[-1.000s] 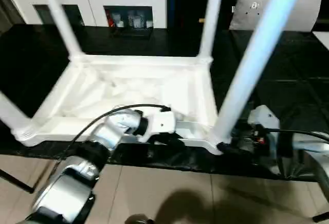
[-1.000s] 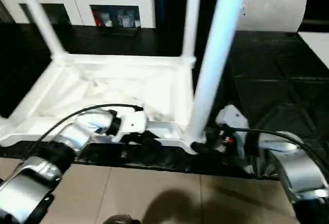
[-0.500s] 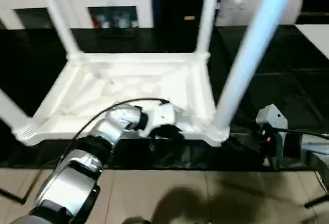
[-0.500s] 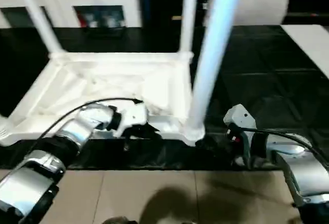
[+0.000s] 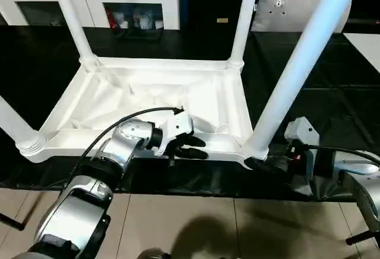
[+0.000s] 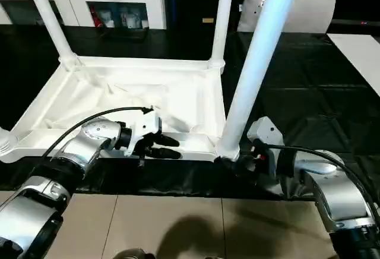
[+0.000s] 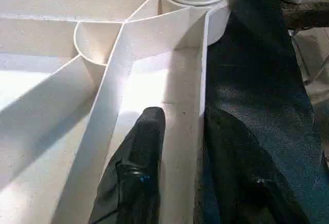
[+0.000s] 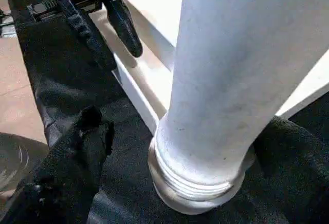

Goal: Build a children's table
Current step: Rotate leg to tighten

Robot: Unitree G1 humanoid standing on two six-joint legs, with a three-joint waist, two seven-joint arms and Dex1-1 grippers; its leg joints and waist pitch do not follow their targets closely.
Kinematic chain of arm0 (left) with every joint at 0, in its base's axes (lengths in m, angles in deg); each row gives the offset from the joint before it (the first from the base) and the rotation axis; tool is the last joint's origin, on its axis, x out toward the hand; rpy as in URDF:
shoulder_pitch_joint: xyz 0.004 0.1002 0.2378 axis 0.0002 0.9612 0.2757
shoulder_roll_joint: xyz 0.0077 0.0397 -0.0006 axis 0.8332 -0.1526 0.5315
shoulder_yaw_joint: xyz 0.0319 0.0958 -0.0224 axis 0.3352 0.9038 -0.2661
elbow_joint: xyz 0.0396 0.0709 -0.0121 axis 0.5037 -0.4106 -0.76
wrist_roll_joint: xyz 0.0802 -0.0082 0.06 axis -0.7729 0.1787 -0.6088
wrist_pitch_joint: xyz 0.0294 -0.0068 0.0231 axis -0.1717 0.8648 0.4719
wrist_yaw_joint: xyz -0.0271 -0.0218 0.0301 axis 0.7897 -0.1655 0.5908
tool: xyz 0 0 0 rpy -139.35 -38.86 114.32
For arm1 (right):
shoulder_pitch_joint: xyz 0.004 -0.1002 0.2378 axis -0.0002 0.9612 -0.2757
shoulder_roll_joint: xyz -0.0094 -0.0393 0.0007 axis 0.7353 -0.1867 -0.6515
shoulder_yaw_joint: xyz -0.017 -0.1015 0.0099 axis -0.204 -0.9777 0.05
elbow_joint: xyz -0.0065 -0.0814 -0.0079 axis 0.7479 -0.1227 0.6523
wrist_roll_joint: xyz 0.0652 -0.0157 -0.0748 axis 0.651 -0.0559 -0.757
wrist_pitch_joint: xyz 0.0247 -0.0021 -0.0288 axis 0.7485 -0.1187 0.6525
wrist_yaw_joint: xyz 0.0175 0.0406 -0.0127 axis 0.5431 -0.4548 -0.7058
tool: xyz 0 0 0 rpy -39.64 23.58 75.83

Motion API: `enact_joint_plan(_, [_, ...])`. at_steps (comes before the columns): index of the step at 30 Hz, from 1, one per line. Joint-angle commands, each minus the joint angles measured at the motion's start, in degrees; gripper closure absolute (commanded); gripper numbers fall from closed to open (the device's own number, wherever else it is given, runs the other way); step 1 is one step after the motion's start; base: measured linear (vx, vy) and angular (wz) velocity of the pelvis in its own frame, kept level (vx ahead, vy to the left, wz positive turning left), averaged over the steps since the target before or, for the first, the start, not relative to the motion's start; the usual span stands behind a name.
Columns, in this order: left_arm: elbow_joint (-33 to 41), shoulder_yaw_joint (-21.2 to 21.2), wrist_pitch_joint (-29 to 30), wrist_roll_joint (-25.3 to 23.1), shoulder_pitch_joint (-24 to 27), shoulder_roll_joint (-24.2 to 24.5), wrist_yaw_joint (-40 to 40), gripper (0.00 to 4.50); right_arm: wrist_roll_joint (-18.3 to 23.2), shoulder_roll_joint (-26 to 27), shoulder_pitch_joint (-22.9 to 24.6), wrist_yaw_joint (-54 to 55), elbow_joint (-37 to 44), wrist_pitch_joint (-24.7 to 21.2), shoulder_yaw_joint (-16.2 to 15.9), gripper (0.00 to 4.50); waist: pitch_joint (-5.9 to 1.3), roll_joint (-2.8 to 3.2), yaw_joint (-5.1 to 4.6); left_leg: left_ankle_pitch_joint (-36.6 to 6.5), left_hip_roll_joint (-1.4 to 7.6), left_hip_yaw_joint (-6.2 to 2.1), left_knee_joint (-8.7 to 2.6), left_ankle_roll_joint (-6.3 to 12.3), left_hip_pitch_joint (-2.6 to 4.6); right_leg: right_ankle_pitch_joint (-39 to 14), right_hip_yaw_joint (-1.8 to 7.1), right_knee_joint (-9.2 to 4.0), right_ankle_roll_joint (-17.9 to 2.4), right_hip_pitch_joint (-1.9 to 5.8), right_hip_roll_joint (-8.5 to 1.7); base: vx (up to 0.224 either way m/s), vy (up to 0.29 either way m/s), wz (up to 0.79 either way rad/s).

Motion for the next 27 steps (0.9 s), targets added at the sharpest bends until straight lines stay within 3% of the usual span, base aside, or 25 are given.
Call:
enact_joint_plan(1, [-0.5,1.9,1.2,-1.4,-0.3,0.1,0.1,3.09,0.0,-0.5,0.3,-0.1,-0.2,0.1,0.2,0.00,-4.20,-1.23,0.13,-2.7,6.72,-2.88,-3.80,7.24,0.25,-11.7,5.35,-4.74,-5.2,3.66,-8.56,0.000,0.000,0.00])
enact_joint_plan(2, [-1.0,2.2,1.3,-1.8,-0.5,-0.1,0.1,3.09,0.1,-0.5,0.2,0.0,-0.1,0.0,0.1,0.00,-4.26,-0.85,0.26,-2.9,6.85,-2.98,-3.83,7.04,0.37,-12.1,5.37,-4.75,-5.1,3.60,-8.56,0.000,0.000,0.00])
enact_joint_plan(6, [-1.8,2.5,1.6,-2.4,-0.9,-0.6,0.6,3.09,0.2,-0.4,0.2,0.5,1.4,-1.2,0.0,0.00,-4.33,-1.07,0.39,-2.7,6.86,-2.96,-3.80,6.98,0.39,-10.9,5.48,-4.65,-5.6,3.64,-8.66,0.000,0.000,0.00])
enact_joint_plan(8, [-2.4,3.4,2.0,-3.3,-1.2,-0.6,1.6,3.09,0.6,-0.5,0.6,1.3,4.2,-3.0,0.0,0.00,-4.55,-0.84,0.65,-1.7,7.04,-3.10,-3.78,7.18,0.41,-9.7,5.51,-4.42,-5.5,3.67,-8.47,0.000,0.000,0.00])
enact_joint_plan(10, [-2.8,3.9,2.0,-4.1,-1.5,-0.5,1.5,3.25,1.0,-0.6,0.8,1.7,6.0,-4.3,0.0,0.00,-4.70,-0.83,0.71,-1.4,7.09,-3.15,-3.70,7.46,0.32,-8.3,5.51,-4.15,-5.7,3.71,-8.68,0.000,0.000,0.00])
enact_joint_plan(14, [-3.4,4.2,2.3,-4.5,-2.0,-0.4,1.5,3.65,1.7,-1.1,0.8,1.7,7.8,-6.0,0.3,0.00,-4.69,-0.90,0.85,-1.8,6.55,-2.86,-3.64,7.06,0.17,-10.7,5.40,-4.59,-4.7,3.85,-8.58,0.000,0.000,0.00])
enact_joint_plan(18, [-3.8,4.1,2.2,-4.8,-2.5,-0.3,1.7,3.93,2.3,-2.1,0.6,1.2,9.4,-8.1,0.4,0.00,-4.68,-0.68,0.87,-2.0,6.91,-3.11,-3.74,7.09,0.31,-10.6,5.39,-4.57,-4.3,3.65,-8.40,0.000,0.000,0.00])
enact_joint_plan(23, [-4.0,3.1,2.1,-3.9,-2.6,-0.7,2.4,4.35,2.0,-2.4,0.0,0.5,7.8,-7.3,0.6,0.00,-4.67,-0.70,0.99,-2.2,6.60,-2.94,-3.68,6.84,0.22,-10.5,5.32,-4.70,-4.4,3.73,-8.54,0.000,0.000,0.00])
enact_joint_plan(27, [-3.9,4.4,0.7,-4.9,-2.0,0.1,3.4,4.45,1.2,-2.5,-1.3,-0.5,2.0,-3.9,1.2,0.00,-4.67,-0.67,0.87,-2.4,6.61,-2.93,-3.67,6.75,0.18,-10.8,5.26,-4.76,-4.5,3.75,-8.56,0.000,0.000,0.00])
